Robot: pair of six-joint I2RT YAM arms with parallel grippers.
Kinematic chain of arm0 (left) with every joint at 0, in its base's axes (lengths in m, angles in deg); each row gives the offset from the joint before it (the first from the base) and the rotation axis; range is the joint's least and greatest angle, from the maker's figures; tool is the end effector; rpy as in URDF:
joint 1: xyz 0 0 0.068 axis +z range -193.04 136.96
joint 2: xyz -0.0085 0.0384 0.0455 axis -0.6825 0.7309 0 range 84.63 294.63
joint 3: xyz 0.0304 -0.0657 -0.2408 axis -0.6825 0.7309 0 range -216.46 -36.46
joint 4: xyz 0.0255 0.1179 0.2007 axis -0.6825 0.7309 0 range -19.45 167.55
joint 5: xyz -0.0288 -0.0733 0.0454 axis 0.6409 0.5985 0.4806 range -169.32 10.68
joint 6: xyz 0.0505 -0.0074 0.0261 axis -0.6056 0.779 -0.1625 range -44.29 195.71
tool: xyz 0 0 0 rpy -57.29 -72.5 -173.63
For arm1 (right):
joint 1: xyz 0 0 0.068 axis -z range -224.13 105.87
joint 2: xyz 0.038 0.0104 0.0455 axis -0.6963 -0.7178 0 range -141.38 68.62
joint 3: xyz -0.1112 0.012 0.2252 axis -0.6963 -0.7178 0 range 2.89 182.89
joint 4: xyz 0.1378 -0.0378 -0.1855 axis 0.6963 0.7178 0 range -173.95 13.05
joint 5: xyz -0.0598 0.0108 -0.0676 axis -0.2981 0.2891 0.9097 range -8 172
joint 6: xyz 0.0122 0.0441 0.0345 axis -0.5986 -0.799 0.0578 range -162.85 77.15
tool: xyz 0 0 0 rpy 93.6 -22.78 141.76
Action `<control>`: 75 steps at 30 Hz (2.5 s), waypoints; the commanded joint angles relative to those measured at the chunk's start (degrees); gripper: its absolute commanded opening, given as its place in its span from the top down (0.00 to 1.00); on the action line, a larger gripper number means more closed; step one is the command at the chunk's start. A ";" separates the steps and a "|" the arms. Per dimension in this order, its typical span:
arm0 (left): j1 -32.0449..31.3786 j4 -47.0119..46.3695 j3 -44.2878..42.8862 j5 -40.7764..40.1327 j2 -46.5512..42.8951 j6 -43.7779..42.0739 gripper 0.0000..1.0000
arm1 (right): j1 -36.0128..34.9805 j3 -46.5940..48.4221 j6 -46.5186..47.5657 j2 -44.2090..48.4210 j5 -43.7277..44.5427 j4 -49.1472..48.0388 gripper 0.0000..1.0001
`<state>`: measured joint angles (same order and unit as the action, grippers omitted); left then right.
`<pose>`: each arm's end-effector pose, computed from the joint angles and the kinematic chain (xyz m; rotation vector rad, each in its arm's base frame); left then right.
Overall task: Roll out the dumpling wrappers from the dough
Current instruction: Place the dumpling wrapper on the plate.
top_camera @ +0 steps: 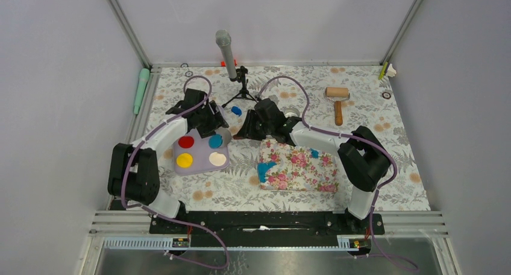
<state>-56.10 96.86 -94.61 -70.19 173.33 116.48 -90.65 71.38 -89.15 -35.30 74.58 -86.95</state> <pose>0.2841 -0.0725 0.2019 -0.5721 2.5820 -0.5444 0.2611 0.2830 0.2109 -0.0876 2.3327 1.0325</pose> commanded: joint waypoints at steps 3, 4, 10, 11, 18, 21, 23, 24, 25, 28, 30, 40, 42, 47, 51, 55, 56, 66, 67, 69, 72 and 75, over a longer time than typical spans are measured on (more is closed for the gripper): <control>-0.18 -8.79 4.54 9.03 -6.53 2.00 0.37 | -0.75 5.35 -0.90 0.71 2.19 -1.47 1.00; -0.33 -9.90 5.76 9.54 -6.87 2.75 0.37 | -0.84 5.41 -1.20 0.78 2.42 -1.51 1.00; -0.69 -16.94 10.00 11.43 -6.16 5.80 0.38 | -0.96 5.44 -1.59 0.05 2.09 -1.53 1.00; -0.85 -17.25 10.13 11.19 -5.60 5.81 0.38 | -0.99 5.31 -1.66 0.09 2.08 -1.67 1.00; -1.00 -15.14 9.20 8.69 -2.78 4.29 0.39 | -0.98 4.79 -1.90 0.64 2.64 -1.83 1.00; -1.00 -13.25 9.20 7.03 -2.46 3.68 0.39 | -1.03 4.62 -1.94 0.82 2.85 -2.15 1.00; -1.00 -12.59 9.82 5.30 -3.10 3.32 0.39 | -1.00 4.18 -2.25 1.06 3.00 -2.71 1.00; -1.00 -12.15 10.03 4.42 -3.36 3.08 0.39 | -1.02 3.94 -2.42 1.20 3.02 -2.92 1.00; -1.00 -11.59 10.06 3.42 -3.58 2.70 0.39 | -1.03 3.87 -2.48 1.32 3.03 -3.01 1.00; -1.00 -9.76 9.94 0.79 -4.49 1.79 0.39 | -1.03 3.61 -2.50 1.72 3.47 -2.88 1.00; -0.99 -8.78 9.86 -0.64 -4.96 1.41 0.39 | -1.03 3.29 -2.56 2.16 3.87 -2.88 1.00; -1.00 -6.27 9.14 -3.64 -7.30 -0.09 0.39 | -1.11 3.12 -1.56 2.03 3.92 -1.81 1.00; -1.00 -5.73 8.73 -3.62 -7.40 -0.47 0.39 | -1.24 3.14 -0.50 2.04 4.53 -1.17 1.00; -1.00 -6.47 7.90 2.06 -8.24 -0.20 0.38 | -2.11 3.45 2.28 0.29 5.59 -0.44 1.00; -1.00 -5.41 5.58 7.98 -10.02 0.27 0.33 | -2.42 3.92 3.52 -0.52 6.79 0.28 1.00; -0.95 -1.57 1.42 12.74 -12.66 -0.23 0.25 | -2.42 4.17 5.31 0.11 8.68 0.69 1.00; -0.92 -0.46 0.44 14.26 -13.24 -0.35 0.21 | -2.43 4.19 5.87 0.20 8.89 0.72 1.00; 11.98 7.19 -3.00 21.40 -21.88 0.29 0.21 | -6.37 4.95 20.85 2.35 14.06 -1.19 1.00; 13.06 8.72 -4.01 21.18 -22.62 -0.72 0.21 | -7.44 4.71 23.36 2.85 15.42 -2.17 1.00; 16.25 11.48 -5.66 20.75 -23.85 -2.27 0.21 | -9.99 3.12 28.95 4.48 19.04 -5.08 1.00; 20.27 13.56 -7.33 22.30 -25.38 -3.23 0.21 | -13.92 0.06 37.82 6.69 24.01 -11.10 1.00; 23.02 15.54 -8.86 23.51 -25.90 -3.62 0.21 | -17.13 -2.06 45.33 7.88 28.73 -15.42 1.00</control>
<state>-35.84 108.99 -99.57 -49.91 149.49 114.95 -103.85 71.34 -58.53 -31.87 93.66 -92.18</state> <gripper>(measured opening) 0.796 0.359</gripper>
